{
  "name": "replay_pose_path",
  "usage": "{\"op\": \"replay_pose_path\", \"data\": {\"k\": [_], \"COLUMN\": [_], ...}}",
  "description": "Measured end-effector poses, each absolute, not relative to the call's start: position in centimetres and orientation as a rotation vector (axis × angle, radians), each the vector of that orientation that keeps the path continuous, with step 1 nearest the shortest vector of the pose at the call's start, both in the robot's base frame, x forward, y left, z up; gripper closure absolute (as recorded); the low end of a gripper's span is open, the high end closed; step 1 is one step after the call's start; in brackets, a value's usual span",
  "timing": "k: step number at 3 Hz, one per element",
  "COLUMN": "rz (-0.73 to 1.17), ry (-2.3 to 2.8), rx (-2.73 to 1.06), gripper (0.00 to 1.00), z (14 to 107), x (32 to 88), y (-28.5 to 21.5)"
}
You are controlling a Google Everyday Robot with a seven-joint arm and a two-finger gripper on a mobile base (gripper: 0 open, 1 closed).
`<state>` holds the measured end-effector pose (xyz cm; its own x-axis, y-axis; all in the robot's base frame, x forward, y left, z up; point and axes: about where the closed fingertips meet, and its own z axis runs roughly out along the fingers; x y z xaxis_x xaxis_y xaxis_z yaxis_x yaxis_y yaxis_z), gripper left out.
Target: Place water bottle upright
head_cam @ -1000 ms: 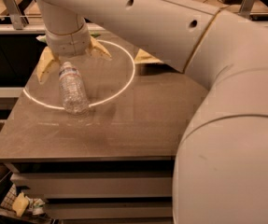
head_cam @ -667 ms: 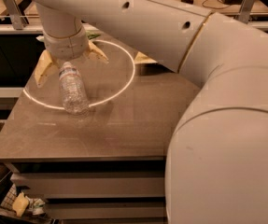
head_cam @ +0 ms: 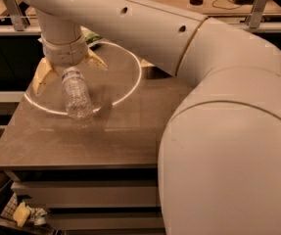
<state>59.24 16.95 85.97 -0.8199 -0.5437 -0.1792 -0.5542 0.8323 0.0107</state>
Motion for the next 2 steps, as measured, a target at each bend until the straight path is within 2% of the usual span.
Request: {"op": "replay_pose_path", "data": {"k": [1, 2], "rz": [0.112, 0.113], "ry": [2.859, 2.878], "rx": [-0.864, -0.845], "gripper": [0.00, 0.15], "z": [84.90, 84.00], "x": [59.44, 59.79], "y": [17.04, 16.37]}}
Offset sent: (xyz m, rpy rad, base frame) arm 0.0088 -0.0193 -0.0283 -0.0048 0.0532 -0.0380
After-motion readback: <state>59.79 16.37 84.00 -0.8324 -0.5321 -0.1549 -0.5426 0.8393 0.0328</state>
